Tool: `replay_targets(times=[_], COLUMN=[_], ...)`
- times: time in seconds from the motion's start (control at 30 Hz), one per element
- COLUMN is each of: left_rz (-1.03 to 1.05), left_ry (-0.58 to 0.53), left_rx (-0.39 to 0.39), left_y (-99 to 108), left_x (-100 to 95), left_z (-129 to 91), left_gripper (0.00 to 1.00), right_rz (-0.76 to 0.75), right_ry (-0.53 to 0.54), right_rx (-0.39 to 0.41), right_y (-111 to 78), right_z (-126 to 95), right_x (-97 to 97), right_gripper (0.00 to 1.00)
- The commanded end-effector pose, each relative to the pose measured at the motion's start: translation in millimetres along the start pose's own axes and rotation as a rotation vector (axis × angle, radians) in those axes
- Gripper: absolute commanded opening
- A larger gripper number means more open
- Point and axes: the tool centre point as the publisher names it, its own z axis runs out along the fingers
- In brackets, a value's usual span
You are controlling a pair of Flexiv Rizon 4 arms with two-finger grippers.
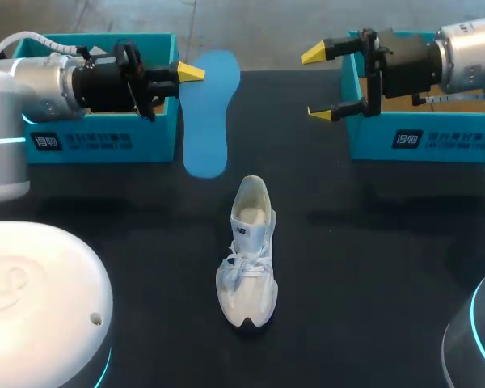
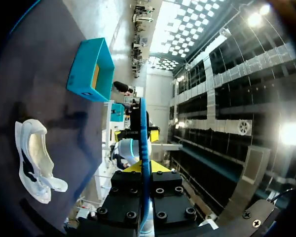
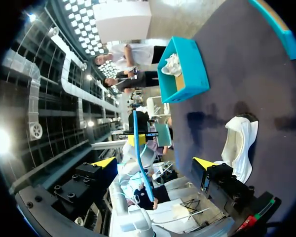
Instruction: Take the shoe out of the shoebox, open the shoe tongue, remove and reinsert the insole, then place the shoe into the shoebox
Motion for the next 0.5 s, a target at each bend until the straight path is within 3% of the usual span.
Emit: replay_targets(times=[0.03, 0.5], left_rz=[-0.186, -0.031], left_ry=[0.007, -0.001], left_rx=[-0.048, -0.038], left_y=[-12, -29], left_x=[-5.7, -8.2], left_z=[-1, 0], left_gripper=[0.00, 0.00], right_rz=[0.001, 0.001], right_ry=[-0.005, -0.005], right_rx=[-0.002, -0.002], right_y=[-0.7, -0.7], right_z=[1, 1], right_x=[0.6, 0.6], right_gripper=[1.00, 1.00])
